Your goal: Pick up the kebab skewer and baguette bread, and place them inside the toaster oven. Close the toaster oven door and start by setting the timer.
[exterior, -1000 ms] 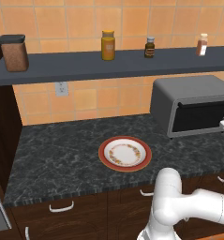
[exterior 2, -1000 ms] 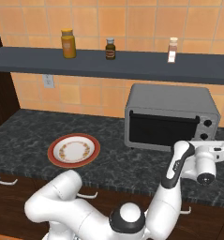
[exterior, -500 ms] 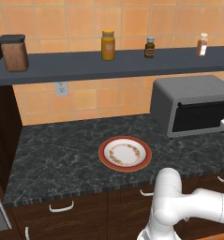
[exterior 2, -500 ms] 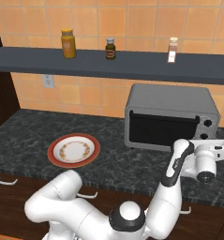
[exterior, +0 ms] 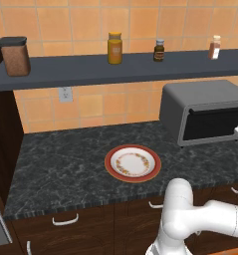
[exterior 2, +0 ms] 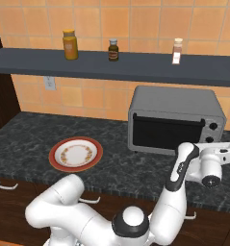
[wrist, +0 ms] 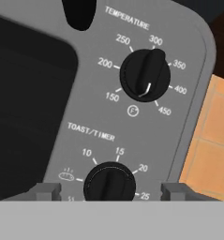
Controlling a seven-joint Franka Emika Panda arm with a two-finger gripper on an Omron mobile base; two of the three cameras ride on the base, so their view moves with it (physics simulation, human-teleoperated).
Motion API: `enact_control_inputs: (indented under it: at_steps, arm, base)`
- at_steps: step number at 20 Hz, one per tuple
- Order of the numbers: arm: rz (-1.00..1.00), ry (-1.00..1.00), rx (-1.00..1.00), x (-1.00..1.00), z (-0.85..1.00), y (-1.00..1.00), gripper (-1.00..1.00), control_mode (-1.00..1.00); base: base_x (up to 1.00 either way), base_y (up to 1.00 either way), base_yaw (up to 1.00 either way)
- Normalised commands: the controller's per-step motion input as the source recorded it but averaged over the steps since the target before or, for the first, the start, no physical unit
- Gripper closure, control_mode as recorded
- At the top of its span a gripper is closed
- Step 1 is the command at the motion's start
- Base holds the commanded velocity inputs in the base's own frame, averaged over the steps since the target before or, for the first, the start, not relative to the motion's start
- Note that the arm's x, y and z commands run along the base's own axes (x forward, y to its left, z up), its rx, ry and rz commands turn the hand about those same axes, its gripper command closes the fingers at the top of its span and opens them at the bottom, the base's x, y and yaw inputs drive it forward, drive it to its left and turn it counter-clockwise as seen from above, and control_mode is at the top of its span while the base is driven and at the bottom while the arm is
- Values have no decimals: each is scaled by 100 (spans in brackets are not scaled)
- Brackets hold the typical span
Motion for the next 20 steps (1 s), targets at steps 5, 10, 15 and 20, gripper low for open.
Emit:
enact_control_inputs:
  at_steps: [5, 10, 15, 20]
  arm:
    - [0, 0, -4, 0, 0, 0, 100, -100]
    - [0, -1, -4, 0, 1, 0, 100, -100]
    - [0, -1, -2, 9, 15, 2, 100, -100]
    - [0, -2, 0, 0, 30, 6, 100, -100]
  base:
    - [0, 0, 0]
    - [0, 0, 0]
    - [0, 0, 0]
    - [0, 0, 0]
